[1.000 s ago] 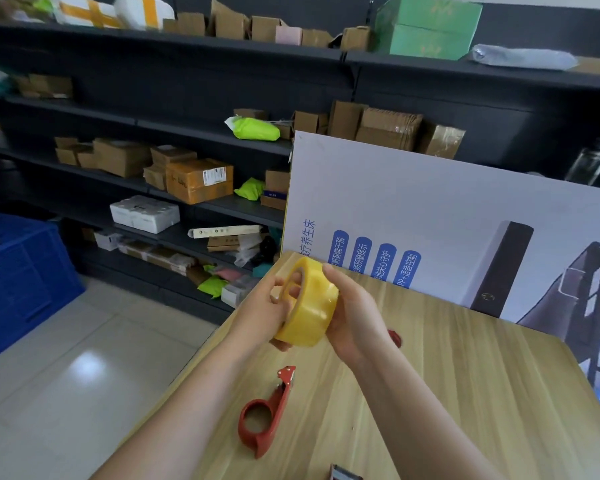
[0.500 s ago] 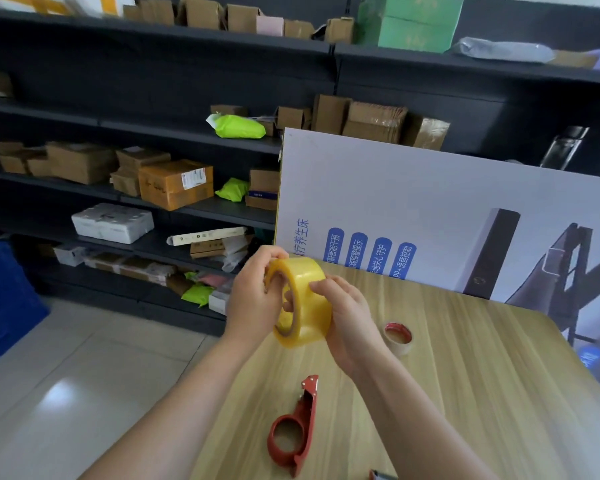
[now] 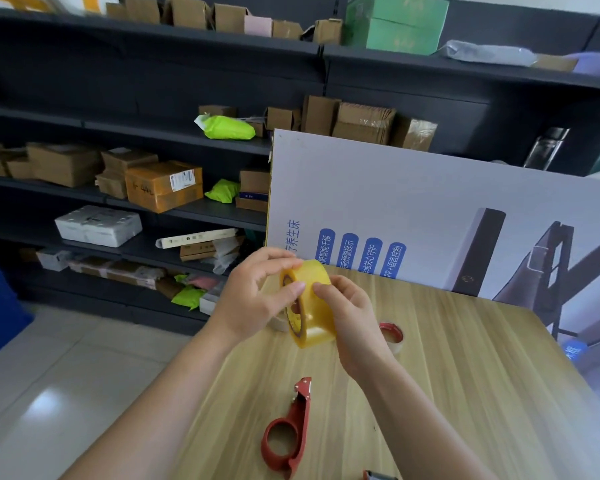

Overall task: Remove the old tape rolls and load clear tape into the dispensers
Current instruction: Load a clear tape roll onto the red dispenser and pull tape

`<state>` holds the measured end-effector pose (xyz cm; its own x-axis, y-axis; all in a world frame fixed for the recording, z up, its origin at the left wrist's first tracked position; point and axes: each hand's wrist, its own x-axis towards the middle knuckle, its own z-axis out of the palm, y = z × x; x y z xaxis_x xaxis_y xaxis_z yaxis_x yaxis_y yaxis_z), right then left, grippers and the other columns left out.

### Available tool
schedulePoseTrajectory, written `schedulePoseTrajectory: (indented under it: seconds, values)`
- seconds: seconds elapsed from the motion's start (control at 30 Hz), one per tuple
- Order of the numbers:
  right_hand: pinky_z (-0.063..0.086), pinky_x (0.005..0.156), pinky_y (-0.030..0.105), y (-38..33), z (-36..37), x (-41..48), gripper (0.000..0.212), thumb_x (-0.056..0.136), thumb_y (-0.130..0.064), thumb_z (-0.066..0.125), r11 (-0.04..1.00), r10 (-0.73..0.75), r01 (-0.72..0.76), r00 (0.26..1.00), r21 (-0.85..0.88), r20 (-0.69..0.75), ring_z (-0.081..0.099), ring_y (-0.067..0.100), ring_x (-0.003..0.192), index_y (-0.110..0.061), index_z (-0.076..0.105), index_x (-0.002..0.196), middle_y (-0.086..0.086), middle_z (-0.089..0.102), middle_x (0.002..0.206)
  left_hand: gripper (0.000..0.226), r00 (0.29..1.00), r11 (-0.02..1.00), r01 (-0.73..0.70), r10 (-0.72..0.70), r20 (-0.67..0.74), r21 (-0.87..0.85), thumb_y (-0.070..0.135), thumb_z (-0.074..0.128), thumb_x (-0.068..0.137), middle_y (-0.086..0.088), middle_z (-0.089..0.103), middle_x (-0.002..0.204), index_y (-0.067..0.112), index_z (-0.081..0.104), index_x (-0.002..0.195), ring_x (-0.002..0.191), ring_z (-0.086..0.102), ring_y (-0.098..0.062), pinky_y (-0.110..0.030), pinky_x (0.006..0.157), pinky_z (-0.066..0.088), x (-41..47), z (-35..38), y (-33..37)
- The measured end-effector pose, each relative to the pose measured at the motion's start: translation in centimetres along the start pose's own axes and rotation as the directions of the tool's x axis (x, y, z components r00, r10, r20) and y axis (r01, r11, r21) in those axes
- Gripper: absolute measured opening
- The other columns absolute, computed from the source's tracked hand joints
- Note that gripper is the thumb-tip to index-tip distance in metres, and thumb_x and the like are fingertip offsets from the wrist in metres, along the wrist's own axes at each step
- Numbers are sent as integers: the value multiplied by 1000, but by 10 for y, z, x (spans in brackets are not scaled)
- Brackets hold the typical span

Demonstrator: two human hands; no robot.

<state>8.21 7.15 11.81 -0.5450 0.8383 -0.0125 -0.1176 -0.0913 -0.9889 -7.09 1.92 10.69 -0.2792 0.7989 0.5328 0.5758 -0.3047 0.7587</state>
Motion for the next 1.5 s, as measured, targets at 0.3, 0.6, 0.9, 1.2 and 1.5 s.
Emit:
schedulePoseTrajectory:
  seconds: [0.3,0.6,0.9,1.2,1.5]
  values:
    - [47,49,11,0,-14,-5,17,94,-14,58,989,-25,25,1000,-148,5,72,9,63,-10,58,111,5,73,86,12,963,842,-268,249,105,467,15,54,88,0,62,89,8,62,82,87,56,-16,-36,74,48,5,16,8]
    - [56,72,33,20,-26,-5,14,92,-19,61,983,-1,-4,1000,-185,-26,73,28,85,-15,61,105,10,75,93,20,996,969,-44,24,85,242,36,64,84,9,61,100,16,62,85,95,56,-4,-22,78,47,-15,30,0]
    - [58,69,30,37,-18,7,14,92,-15,60,986,54,-61,997,-156,-47,74,25,77,-10,61,106,12,76,88,15,996,960,-33,7,93,279,15,60,90,4,58,90,18,52,78,85,54,-12,-25,69,43,-9,30,-30]
    - [54,71,38,63,25,51,19,87,-18,63,965,93,-136,977,-223,-192,73,29,84,-11,61,105,11,76,90,21,987,976,-29,-7,164,217,7,58,90,0,59,91,17,48,75,86,54,-13,-11,70,35,18,0,-82]
    - [57,74,37,85,46,61,23,84,-16,62,915,159,-212,971,-343,-177,74,24,78,-16,61,107,8,75,92,24,940,925,329,-340,29,193,19,52,95,-1,57,77,16,47,72,71,55,-15,-29,63,43,29,-8,-156]
